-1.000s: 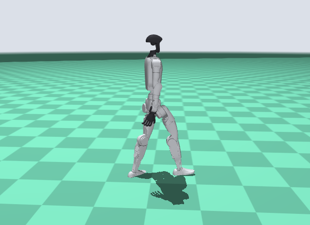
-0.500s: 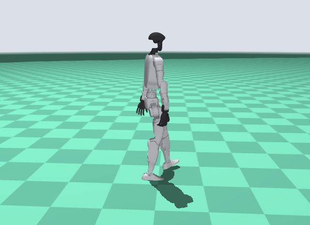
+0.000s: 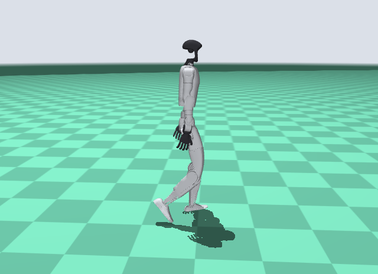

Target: In place motions

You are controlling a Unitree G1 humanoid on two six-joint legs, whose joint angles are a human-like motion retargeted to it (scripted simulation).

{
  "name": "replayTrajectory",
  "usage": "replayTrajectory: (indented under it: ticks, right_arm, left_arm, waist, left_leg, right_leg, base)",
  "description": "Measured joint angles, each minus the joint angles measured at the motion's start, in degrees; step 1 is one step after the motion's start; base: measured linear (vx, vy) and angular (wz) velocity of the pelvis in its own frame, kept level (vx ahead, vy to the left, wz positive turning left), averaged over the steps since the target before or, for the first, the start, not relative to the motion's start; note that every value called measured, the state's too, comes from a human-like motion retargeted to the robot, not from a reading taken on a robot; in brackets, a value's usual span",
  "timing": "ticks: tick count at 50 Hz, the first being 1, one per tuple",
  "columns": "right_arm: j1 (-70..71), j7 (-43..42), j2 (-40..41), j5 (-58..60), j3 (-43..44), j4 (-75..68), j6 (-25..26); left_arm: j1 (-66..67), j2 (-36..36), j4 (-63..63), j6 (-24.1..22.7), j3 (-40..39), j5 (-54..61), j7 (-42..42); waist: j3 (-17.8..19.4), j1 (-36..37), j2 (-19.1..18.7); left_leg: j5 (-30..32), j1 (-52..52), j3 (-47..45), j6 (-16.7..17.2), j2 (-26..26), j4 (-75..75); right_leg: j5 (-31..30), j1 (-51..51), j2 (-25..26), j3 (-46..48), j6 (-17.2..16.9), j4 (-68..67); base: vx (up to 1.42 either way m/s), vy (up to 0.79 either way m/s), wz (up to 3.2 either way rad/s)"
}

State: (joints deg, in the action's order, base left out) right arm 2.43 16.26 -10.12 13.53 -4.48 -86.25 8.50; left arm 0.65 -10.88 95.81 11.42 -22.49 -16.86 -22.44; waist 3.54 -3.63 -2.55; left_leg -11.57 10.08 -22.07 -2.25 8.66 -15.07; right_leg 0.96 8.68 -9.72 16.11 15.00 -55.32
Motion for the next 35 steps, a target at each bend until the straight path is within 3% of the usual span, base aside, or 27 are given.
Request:
replayTrajectory:
  ticks: [6,10,15,16,18,20,23,26,30,35]
  right_arm:
    - [0.28,-1.84,1.64,-3.04,-0.13,6.0,-2.18]
    - [0.92,-1.83,1.78,-2.64,-0.64,6.71,-2.52]
    - [0.58,-1.89,1.74,-1.53,-0.22,3.65,-2.26]
    - [0.56,-1.83,1.7,-1.46,0.21,2.25,-2.21]
    - [0.03,-1.36,1.35,-1.35,1.72,-1.18,-1.76]
    - [-0.67,-0.85,0.82,-1.27,2.94,-3.81,-1.3]
    - [-2.03,0.7,0.98,-2.16,5.27,-7.22,0.17]
    - [-2.22,0.82,1.68,-4.42,6.04,-8.07,-0.27]
    - [-1.03,1.54,1.67,-4.44,3.39,-5.23,0.75]
    - [1.88,2.17,1.71,1.56,-2.25,3.21,-0.23]
  left_arm:
    - [-5.06,-4.72,-2.32,0.63,3.98,-3.27,-0.76]
    - [-8.05,-6.4,-4.4,0.63,5.93,-5.0,-2.16]
    - [-9.62,-5.33,-6.39,-0.14,7.23,-4.7,-2.65]
    - [-9.62,-4.68,-6.5,-0.42,7.4,-4.58,-2.9]
    - [-8.88,-2.89,-6.6,-1.19,7.86,-4.88,-3.59]
    - [-7.51,-1.26,-6.44,-2.13,8.07,-5.52,-4.06]
    - [-5.06,1.02,-3.91,-3.16,8.49,-7.09,-2.96]
    - [-4.16,0.73,0.2,-3.49,10.21,-6.92,-0.93]
    - [-2.2,0.16,1.59,0.07,11.91,-9.69,-1.73]
    - [0.74,2.31,1.59,-1.02,10.59,-7.3,2.15]
  waist:
    - [-0.68,-3.87,0.08]
    - [-0.5,-5.38,3.34]
    - [-1.71,-3.13,4.57]
    - [-2.09,-2.73,4.08]
    - [-2.58,-4.06,1.65]
    - [-3.22,-6.75,0.21]
    - [-6.37,-7.15,1.86]
    - [-6.58,-4.06,4.88]
    - [-5.26,-3.8,6.42]
    - [-3.55,-0.32,6.51]
  left_leg:
    - [-1.06,-5.36,-3.58,1.43,1.64,4.7]
    - [-3.49,-11.63,-6.33,1.06,-4.12,7.57]
    - [-6.54,-19.43,-11.08,1.32,-8.82,9.5]
    - [-6.88,-20.75,-11.51,1.51,-8.99,9.35]
    - [-7.16,-24.86,-9.22,1.63,-8.27,8.38]
    - [-5.15,-27.02,-7.64,1.44,-7.59,6.34]
    - [6.57,-24.95,-13.92,0.61,-5.17,-5.15]
    - [13.37,-16.66,-14.88,-4.56,0.49,-28.84]
    - [9.07,-9.15,-11.75,-9.54,3.79,-43.89]
    - [6.35,-0.98,-8.82,-10.18,2.18,-38.22]
  right_leg:
    - [-3.28,11.41,9.85,4.29,-0.99,15.59]
    - [-6.32,13.21,8.03,11.68,-3.08,33.94]
    - [-5.53,9.53,6.24,38.47,-5.53,47.19]
    - [-5.71,8.72,6.97,39.05,-3.1,47.68]
    - [-2.45,4.72,7.13,38.42,-0.3,46.27]
    - [1.68,3.17,6.92,34.68,0.0,44.91]
    - [4.04,2.77,3.68,30.37,0.0,42.56]
    - [4.99,0.33,3.02,24.84,-0.21,43.36]
    - [5.58,-2.97,2.9,19.22,-0.94,43.75]
    - [3.79,-3.55,5.67,5.03,-1.03,45.33]
  base:
    - [0.46,-0.28,-0.44]
    - [0.41,-0.1,-0.43]
    - [0.58,-0.15,-0.85]
    - [0.76,-0.14,-0.6]
    - [0.89,0.17,0.34]
    - [0.77,0.06,0.71]
    - [0.53,-0.43,-0.56]
    - [0.52,-0.4,-1.75]
    - [0.4,-0.13,-1.77]
    - [0.27,-0.06,-2.83]
